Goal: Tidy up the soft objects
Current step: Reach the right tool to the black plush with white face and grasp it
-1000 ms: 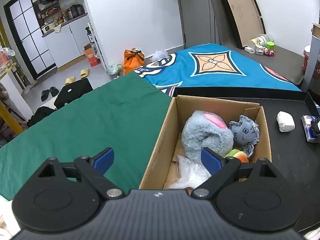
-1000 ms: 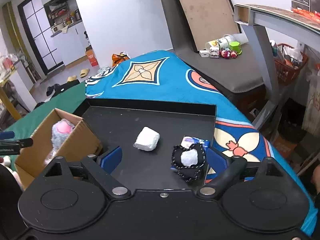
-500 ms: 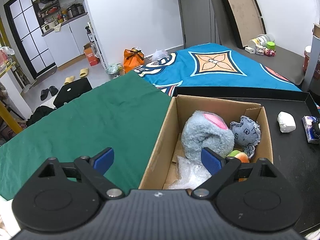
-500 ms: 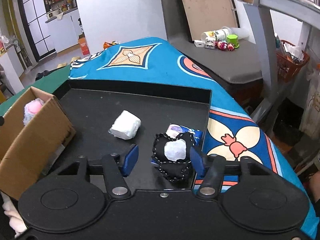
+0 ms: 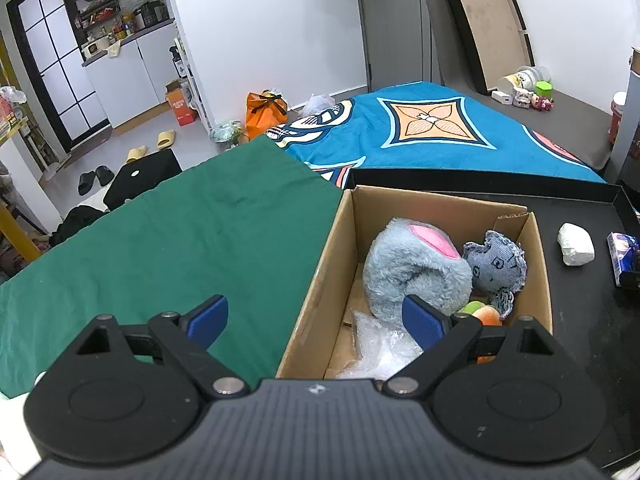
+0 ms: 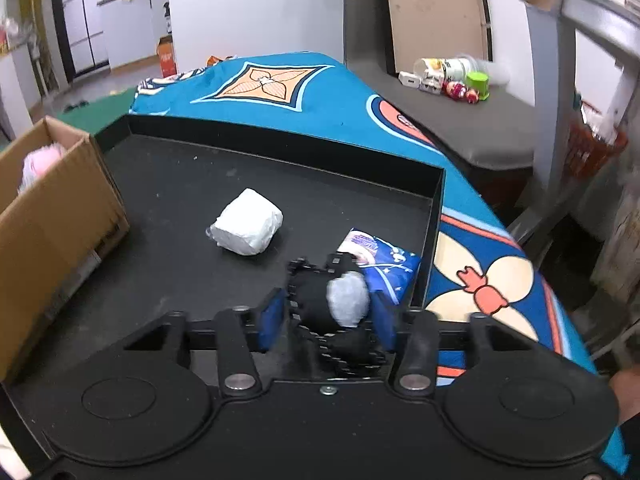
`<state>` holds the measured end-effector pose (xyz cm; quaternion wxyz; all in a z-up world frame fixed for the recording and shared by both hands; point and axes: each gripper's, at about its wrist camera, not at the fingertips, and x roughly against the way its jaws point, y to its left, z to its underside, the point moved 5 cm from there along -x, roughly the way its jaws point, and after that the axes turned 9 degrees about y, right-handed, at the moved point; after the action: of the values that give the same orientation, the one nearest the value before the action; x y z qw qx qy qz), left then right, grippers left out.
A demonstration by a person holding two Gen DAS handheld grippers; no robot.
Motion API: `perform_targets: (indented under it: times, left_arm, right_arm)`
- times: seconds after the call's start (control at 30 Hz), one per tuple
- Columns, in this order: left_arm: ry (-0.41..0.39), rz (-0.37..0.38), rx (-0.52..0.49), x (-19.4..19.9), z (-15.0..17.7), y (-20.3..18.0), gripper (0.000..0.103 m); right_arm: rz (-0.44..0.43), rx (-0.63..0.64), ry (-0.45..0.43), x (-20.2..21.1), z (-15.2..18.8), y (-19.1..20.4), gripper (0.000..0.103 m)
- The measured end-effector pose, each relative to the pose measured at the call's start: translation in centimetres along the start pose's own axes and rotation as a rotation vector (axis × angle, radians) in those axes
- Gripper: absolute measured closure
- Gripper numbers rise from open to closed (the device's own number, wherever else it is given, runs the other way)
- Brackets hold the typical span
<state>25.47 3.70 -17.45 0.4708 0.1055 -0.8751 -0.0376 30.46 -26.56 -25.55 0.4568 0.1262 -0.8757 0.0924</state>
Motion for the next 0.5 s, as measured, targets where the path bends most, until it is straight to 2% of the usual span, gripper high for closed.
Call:
perform_targets:
  times: [0.17,0.5]
  left_arm:
    - [-0.007,0.008,0.005,0.1,0.0,0.1,0.01]
    - [0.013,0.012,0.004,0.1,0.3,0.4,0.01]
  right_arm:
    - [-0.033,-0.021,0.018,1.0,0.3,-0.3,0.071]
    - [-0.008,0.015,0.037,3.5,0.2,0.9,0.072]
